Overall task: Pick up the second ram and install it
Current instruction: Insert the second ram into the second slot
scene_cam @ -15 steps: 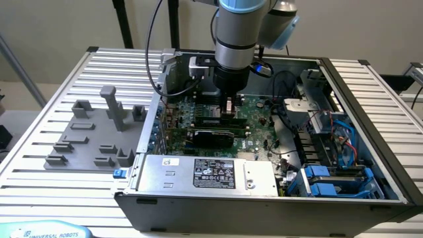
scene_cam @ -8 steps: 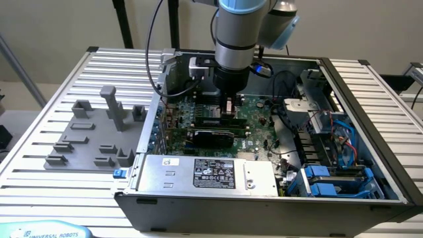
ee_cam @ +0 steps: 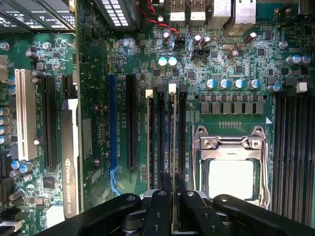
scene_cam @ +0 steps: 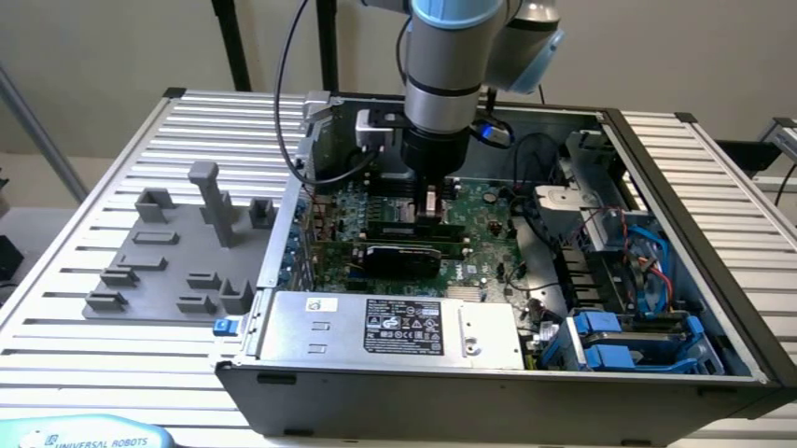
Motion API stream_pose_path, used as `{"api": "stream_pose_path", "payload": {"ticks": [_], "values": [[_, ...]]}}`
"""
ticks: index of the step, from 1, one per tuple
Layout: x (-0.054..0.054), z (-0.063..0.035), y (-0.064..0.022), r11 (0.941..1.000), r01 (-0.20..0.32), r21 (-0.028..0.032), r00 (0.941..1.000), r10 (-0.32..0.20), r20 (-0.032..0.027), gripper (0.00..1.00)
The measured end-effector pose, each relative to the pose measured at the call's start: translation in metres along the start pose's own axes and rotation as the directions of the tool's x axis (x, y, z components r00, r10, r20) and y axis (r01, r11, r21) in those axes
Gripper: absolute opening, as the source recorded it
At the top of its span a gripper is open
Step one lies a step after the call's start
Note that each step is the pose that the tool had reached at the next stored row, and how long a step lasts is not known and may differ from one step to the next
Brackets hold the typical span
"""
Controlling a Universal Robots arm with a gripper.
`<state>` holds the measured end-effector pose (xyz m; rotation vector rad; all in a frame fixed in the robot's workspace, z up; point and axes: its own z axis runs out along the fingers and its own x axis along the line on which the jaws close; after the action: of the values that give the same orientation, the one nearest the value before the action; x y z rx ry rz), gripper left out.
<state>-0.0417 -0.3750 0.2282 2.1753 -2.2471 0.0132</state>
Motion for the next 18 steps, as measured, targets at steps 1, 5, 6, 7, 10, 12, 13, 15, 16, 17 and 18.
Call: {"api": "stream_pose_path", "payload": {"ticks": [1, 5, 6, 7, 10, 12, 13, 15, 16, 17, 18], "values": [[0.0, 0.0003, 0.0, 1.0, 0.0, 0.0, 1.0, 0.0, 0.0, 0.14], [0.0, 0.0012, 0.0002, 1.0, 0.0, -0.0001, 1.0, 0.0, -0.0002, 0.14], [0.0, 0.0015, 0.0002, 1.0, 0.0, -0.0001, 1.0, 0.0, -0.0002, 0.14], [0.0, 0.0017, 0.0003, 1.0, 0.0, -0.0001, 1.0, 0.0, -0.0001, 0.14], [0.0, 0.0025, 0.0005, 1.0, 0.0, 0.0, 1.0, 0.0, -0.0001, 0.14], [0.0, 0.0029, 0.0005, 1.0, 0.0, 0.0002, 1.0, 0.0, -0.0002, 0.14], [0.0, 0.0031, 0.0005, 1.0, 0.0, 0.0002, 1.0, 0.0, -0.0002, 0.14], [0.0, 0.0035, 0.0006, 1.0, 0.0, 0.0003, 1.0, 0.0, -0.0003, 0.14], [0.0, 0.0036, 0.0006, 1.0, 0.0, 0.0004, 1.0, 0.0, -0.0002, 0.14], [0.0, 0.0039, 0.0006, 1.0, 0.0, 0.0005, 1.0, 0.0, -0.0001, 0.14], [0.0, 0.0041, 0.0006, 1.0, 0.0, 0.0006, 1.0, 0.0, -0.0001, 0.14]]}}
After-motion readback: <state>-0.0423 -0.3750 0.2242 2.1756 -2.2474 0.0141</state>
